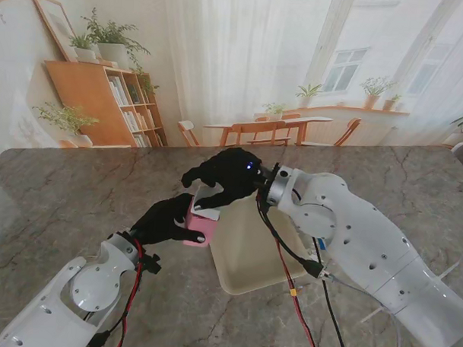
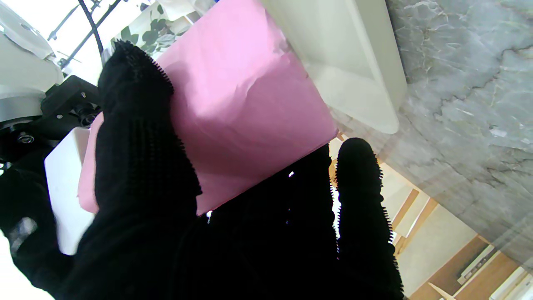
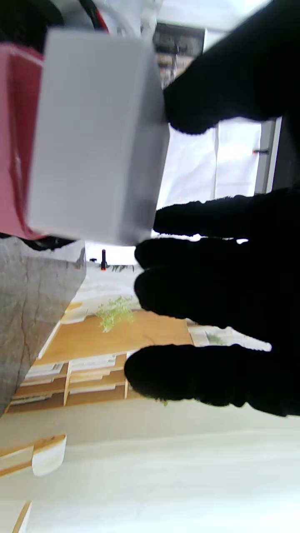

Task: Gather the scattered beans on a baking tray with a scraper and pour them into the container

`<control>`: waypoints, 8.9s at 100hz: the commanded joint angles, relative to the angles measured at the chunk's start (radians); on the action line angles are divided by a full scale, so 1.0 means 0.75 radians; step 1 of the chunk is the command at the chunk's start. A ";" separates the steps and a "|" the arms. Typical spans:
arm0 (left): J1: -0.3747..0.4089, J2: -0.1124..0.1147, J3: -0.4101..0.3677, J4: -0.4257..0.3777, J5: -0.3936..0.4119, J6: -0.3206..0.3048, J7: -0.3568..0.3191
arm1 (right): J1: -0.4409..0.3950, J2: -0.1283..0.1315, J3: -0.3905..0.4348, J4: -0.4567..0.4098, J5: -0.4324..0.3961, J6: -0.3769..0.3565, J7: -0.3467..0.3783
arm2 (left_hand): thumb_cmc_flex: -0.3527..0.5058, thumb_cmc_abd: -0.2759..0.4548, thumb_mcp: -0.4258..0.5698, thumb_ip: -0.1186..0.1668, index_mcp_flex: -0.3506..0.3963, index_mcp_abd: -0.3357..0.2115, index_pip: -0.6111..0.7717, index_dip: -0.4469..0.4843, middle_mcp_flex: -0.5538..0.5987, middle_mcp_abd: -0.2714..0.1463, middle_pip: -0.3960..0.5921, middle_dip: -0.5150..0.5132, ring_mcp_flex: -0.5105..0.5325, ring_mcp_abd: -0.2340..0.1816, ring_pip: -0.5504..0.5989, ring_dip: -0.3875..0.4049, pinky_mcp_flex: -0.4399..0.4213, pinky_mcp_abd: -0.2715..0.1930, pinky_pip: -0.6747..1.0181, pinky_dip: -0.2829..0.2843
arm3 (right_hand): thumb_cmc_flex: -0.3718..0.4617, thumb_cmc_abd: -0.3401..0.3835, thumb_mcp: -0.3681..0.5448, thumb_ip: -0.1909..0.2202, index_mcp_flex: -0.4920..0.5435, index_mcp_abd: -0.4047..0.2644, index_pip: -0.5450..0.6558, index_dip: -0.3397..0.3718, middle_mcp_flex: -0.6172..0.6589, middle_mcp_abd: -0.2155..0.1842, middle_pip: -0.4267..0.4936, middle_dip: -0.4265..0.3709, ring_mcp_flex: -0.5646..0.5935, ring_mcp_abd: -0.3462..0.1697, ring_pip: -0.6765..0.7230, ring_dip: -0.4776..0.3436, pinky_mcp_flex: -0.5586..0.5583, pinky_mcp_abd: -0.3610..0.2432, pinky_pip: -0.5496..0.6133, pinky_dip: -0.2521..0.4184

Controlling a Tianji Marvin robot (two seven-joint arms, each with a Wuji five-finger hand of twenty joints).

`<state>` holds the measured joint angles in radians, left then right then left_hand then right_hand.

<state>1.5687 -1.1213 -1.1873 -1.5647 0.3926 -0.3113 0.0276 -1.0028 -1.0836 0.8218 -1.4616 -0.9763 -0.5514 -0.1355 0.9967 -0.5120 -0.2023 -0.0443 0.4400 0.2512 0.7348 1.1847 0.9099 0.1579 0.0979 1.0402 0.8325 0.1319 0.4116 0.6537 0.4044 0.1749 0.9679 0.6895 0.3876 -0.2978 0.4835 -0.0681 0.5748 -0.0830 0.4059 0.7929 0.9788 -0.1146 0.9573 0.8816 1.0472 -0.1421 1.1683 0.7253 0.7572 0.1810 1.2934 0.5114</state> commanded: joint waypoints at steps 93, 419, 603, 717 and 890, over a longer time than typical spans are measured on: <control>0.011 -0.006 -0.006 -0.022 0.005 -0.003 0.011 | -0.062 0.060 0.268 -0.070 0.086 -0.403 0.333 | 0.322 0.204 0.242 0.022 0.112 -0.230 0.420 0.135 0.146 -0.247 0.214 0.093 0.029 -0.050 0.028 0.013 -0.003 -0.002 0.027 0.035 | 0.164 -0.060 0.086 0.101 -0.586 0.362 -0.584 -0.234 -0.973 0.466 -1.140 -0.647 -0.999 0.470 -1.338 -0.595 -0.944 0.106 -0.673 -0.332; 0.019 -0.007 -0.004 -0.028 0.010 -0.013 0.023 | 0.203 0.005 -0.119 0.255 -0.220 -0.468 -0.257 | 0.321 0.206 0.242 0.023 0.110 -0.230 0.420 0.136 0.144 -0.246 0.214 0.093 0.028 -0.050 0.030 0.016 -0.003 -0.002 0.028 0.036 | 0.007 -0.312 0.706 0.029 -0.319 -0.157 0.099 0.483 -0.472 -0.121 -0.242 -0.058 -0.513 0.042 -0.435 -0.191 -0.601 0.027 -0.330 -0.266; 0.033 -0.005 -0.028 -0.042 0.052 0.002 0.038 | -0.065 0.039 0.224 -0.062 -0.071 -0.385 0.120 | 0.321 0.208 0.242 0.023 0.108 -0.228 0.422 0.137 0.144 -0.245 0.219 0.097 0.028 -0.048 0.038 0.020 -0.004 -0.001 0.036 0.040 | 0.031 0.084 0.013 0.074 -0.578 0.467 -0.582 -0.343 -0.951 0.468 -1.159 -0.663 -0.988 0.485 -1.348 -0.579 -1.012 0.126 -0.706 -0.303; 0.033 -0.007 -0.027 -0.040 0.048 -0.003 0.042 | 0.213 0.002 -0.203 0.236 -0.263 -0.356 -0.373 | 0.321 0.211 0.243 0.024 0.106 -0.229 0.421 0.137 0.143 -0.245 0.219 0.097 0.027 -0.047 0.038 0.020 -0.004 -0.001 0.037 0.041 | 0.017 -0.379 0.655 -0.111 -0.200 -0.221 0.088 0.423 -0.280 -0.273 -0.153 -0.001 -0.321 -0.053 -0.471 -0.190 -0.564 -0.006 -0.326 -0.282; 0.045 -0.009 -0.045 -0.049 0.085 0.014 0.069 | -0.019 -0.023 -0.061 0.055 -0.056 0.023 -0.154 | 0.318 0.216 0.241 0.023 0.097 -0.230 0.424 0.136 0.137 -0.248 0.221 0.098 0.023 -0.052 0.041 0.025 -0.004 -0.002 0.042 0.041 | -0.108 -0.029 0.139 0.025 -0.204 0.052 -0.089 0.036 -0.372 0.107 -0.523 -0.297 -0.318 0.144 -0.378 -0.100 -0.493 0.177 -0.339 -0.058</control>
<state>1.6021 -1.1245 -1.2251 -1.5955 0.4611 -0.3032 0.0807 -1.0148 -1.1027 0.7726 -1.4169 -1.0162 -0.5388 -0.2629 1.0079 -0.5434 -0.2036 -0.0452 0.4391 0.2432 0.7854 1.1980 0.9119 0.1469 0.1156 1.0540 0.8335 0.1301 0.4205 0.6556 0.4047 0.1756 0.9713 0.6899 0.2940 -0.3720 0.5908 -0.1063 0.4355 -0.0638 0.3557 0.7929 0.7062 -0.0394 0.5713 0.6525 0.8157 -0.0447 0.8730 0.6374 0.4034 0.2773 1.0403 0.4449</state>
